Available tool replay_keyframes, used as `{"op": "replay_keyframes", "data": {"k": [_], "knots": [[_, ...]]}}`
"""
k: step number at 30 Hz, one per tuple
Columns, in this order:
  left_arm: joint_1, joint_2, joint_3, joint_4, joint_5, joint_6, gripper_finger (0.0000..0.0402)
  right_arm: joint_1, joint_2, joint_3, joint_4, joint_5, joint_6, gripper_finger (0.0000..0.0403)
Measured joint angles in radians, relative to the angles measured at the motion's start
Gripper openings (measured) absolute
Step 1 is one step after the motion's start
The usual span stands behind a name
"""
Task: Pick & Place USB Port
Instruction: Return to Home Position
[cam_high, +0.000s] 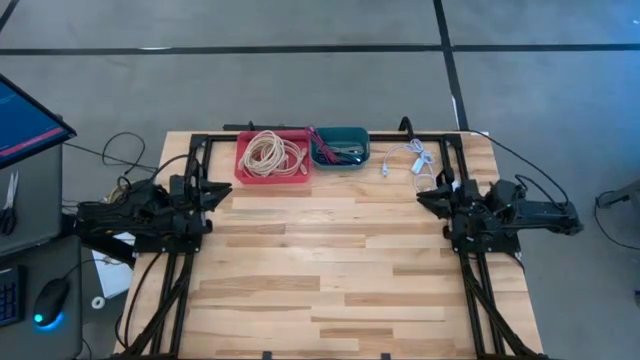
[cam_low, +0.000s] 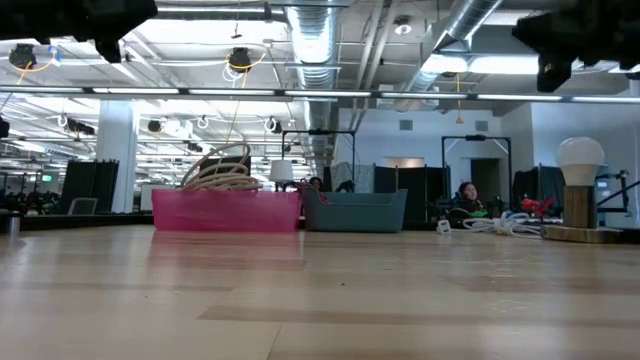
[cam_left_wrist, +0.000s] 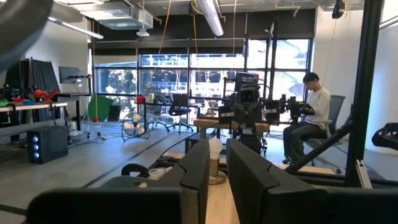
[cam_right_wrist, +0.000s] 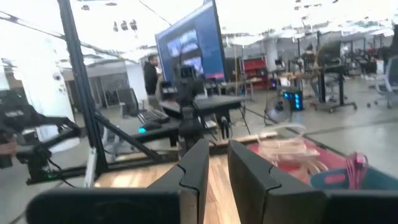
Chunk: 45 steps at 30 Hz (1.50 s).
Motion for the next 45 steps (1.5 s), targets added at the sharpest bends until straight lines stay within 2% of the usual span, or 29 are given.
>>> {"op": "replay_keyframes", "data": {"k": [9,16,22,35,45], "knots": [[0.000,0.000,0.001,-0.011,-0.001,0.003,0.0056,0.000,-0.001,-0.050,0.000,0.011,-0.005,0.0054],[0.000,0.000,0.001,-0.088,-0.001,0.009,0.0056,0.000,-0.001,-0.107,0.008,0.009,-0.011,0.0054],[0.000,-0.002,-0.071,-0.083,-0.004,0.013,0.0056,0.000,-0.001,-0.182,0.092,0.006,-0.016,0.0054],[0.000,-0.002,-0.202,-0.036,-0.031,0.056,0.0055,0.031,-0.001,-0.186,0.045,-0.005,-0.094,0.0054],[0.000,0.020,-0.212,-0.021,-0.026,0.055,0.0053,0.034,0.002,-0.186,0.045,-0.024,-0.106,0.0054]]}}
